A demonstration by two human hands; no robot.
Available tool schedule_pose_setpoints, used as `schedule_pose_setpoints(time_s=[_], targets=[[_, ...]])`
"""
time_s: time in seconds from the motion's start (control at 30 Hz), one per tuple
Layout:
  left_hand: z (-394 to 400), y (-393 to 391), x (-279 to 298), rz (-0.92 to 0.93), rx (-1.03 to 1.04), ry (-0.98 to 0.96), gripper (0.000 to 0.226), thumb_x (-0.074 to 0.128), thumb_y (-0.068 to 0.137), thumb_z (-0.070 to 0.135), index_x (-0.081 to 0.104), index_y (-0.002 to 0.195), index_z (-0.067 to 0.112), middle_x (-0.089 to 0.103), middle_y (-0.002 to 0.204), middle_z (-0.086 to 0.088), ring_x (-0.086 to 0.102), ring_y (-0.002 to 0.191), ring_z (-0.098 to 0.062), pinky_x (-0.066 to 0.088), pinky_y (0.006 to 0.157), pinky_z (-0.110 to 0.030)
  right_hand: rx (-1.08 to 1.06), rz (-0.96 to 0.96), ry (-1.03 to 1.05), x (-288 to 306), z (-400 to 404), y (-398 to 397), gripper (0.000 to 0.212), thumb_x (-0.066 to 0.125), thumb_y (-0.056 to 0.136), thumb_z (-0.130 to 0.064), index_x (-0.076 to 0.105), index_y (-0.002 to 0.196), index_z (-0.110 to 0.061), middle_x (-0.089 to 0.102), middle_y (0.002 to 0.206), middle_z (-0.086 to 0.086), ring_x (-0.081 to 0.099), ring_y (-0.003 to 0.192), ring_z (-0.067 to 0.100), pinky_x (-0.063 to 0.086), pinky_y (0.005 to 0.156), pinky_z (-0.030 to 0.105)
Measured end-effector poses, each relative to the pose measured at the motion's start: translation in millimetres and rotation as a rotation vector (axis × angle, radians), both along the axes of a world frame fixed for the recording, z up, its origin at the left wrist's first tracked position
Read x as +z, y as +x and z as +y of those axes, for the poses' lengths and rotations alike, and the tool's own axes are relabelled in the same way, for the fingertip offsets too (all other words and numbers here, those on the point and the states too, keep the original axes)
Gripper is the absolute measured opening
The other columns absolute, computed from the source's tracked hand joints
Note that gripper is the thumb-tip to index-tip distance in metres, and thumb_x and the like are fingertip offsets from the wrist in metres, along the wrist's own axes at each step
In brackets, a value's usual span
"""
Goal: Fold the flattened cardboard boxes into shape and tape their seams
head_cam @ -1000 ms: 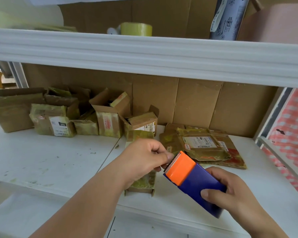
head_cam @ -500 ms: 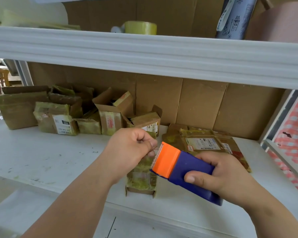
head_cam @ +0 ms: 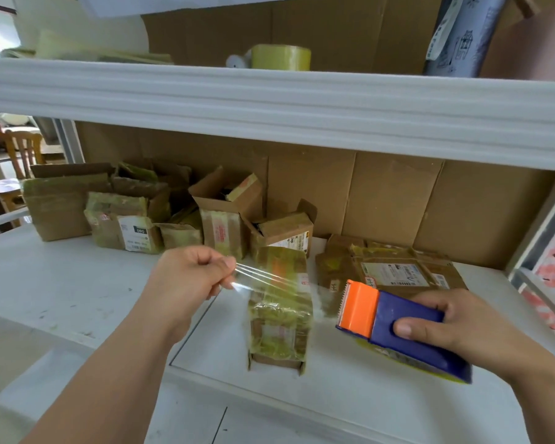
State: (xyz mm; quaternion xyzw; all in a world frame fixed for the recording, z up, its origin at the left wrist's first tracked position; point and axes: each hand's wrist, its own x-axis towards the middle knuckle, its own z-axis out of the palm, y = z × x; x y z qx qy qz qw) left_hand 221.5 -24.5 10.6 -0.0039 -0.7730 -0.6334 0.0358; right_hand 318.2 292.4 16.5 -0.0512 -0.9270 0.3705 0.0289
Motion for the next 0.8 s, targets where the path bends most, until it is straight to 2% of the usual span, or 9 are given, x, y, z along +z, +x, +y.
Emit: schedule_pose_setpoints(time_s=[0.1, 0.13, 0.23, 0.3, 0.37, 0.47, 0.53, 0.8], targets=[[-1, -2, -9, -0.067, 0.038, 0.061, 0.013, 0.068, 0.091, 0.011, 0.072, 0.080, 0.004, 0.070, 0.062, -0.006, 0.049, 0.054, -0.013, 0.043, 0.058, -0.025, 0.001, -0.049, -0.026, 7, 2, -7, 0.045, 0.079, 0.055, -0.069, 0.076, 0.073, -0.027, 0.072, 0.068, 0.003, 0.062, 0.056, 0.010, 0.040, 0.055, 0.022], [-2, -2, -10, -0.082, 0.041, 0.062, 0.013, 0.068, 0.091, 0.011, 0.072, 0.079, 0.005, 0.070, 0.062, -0.007, 0.050, 0.053, -0.013, 0.043, 0.058, -0.025, 0.009, -0.057, -0.018, 9, 3, -9, 0.050, 0.075, 0.052, -0.072, 0.076, 0.074, -0.028, 0.072, 0.068, 0.003, 0.064, 0.057, 0.013, 0.041, 0.057, 0.024], [-2, -2, -13, -0.115, 0.048, 0.061, 0.012, 0.069, 0.089, 0.010, 0.072, 0.079, 0.004, 0.070, 0.063, -0.008, 0.050, 0.051, -0.012, 0.042, 0.057, -0.025, 0.030, -0.079, 0.059, 14, 4, -18, 0.084, 0.065, 0.036, -0.089, 0.077, 0.080, -0.018, 0.072, 0.073, 0.007, 0.068, 0.067, 0.025, 0.041, 0.062, 0.030], [-2, -4, -16, -0.130, 0.059, 0.048, 0.012, 0.070, 0.088, 0.010, 0.071, 0.079, 0.003, 0.070, 0.062, -0.008, 0.050, 0.051, -0.013, 0.041, 0.056, -0.025, 0.046, -0.105, 0.088, 18, 5, -24, 0.099, 0.061, 0.026, -0.097, 0.076, 0.079, -0.015, 0.072, 0.073, 0.008, 0.067, 0.064, 0.022, 0.040, 0.060, 0.029], [-1, -5, -18, -0.145, 0.058, 0.033, 0.011, 0.070, 0.088, 0.011, 0.071, 0.079, 0.004, 0.071, 0.063, -0.007, 0.050, 0.052, -0.014, 0.041, 0.057, -0.025, 0.064, -0.127, 0.116, 22, 4, -28, 0.103, 0.058, 0.021, -0.100, 0.075, 0.076, -0.014, 0.072, 0.071, 0.006, 0.065, 0.059, 0.015, 0.039, 0.057, 0.026], [-1, -7, -19, -0.168, 0.040, 0.025, 0.011, 0.069, 0.088, 0.010, 0.072, 0.080, 0.003, 0.072, 0.065, -0.009, 0.051, 0.053, -0.014, 0.039, 0.057, -0.027, 0.080, -0.148, 0.139, 24, 7, -32, 0.102, 0.059, 0.022, -0.099, 0.074, 0.078, -0.014, 0.073, 0.073, 0.005, 0.069, 0.067, 0.022, 0.041, 0.060, 0.028], [-1, -7, -21, -0.184, 0.032, 0.021, 0.011, 0.069, 0.088, 0.009, 0.072, 0.081, 0.002, 0.072, 0.066, -0.009, 0.051, 0.053, -0.015, 0.039, 0.057, -0.027, 0.080, -0.157, 0.147, 23, 8, -34, 0.094, 0.062, 0.028, -0.095, 0.075, 0.078, -0.016, 0.074, 0.073, 0.004, 0.070, 0.070, 0.024, 0.042, 0.062, 0.029], [-2, -10, -33, -0.234, 0.014, 0.000, 0.013, 0.067, 0.089, 0.009, 0.071, 0.082, -0.001, 0.071, 0.064, -0.010, 0.048, 0.049, -0.014, 0.035, 0.051, -0.024, 0.087, -0.225, 0.164, 15, 7, -43, 0.083, 0.060, 0.035, -0.090, 0.075, 0.078, -0.021, 0.075, 0.075, -0.002, 0.071, 0.070, 0.018, 0.046, 0.065, 0.032]])
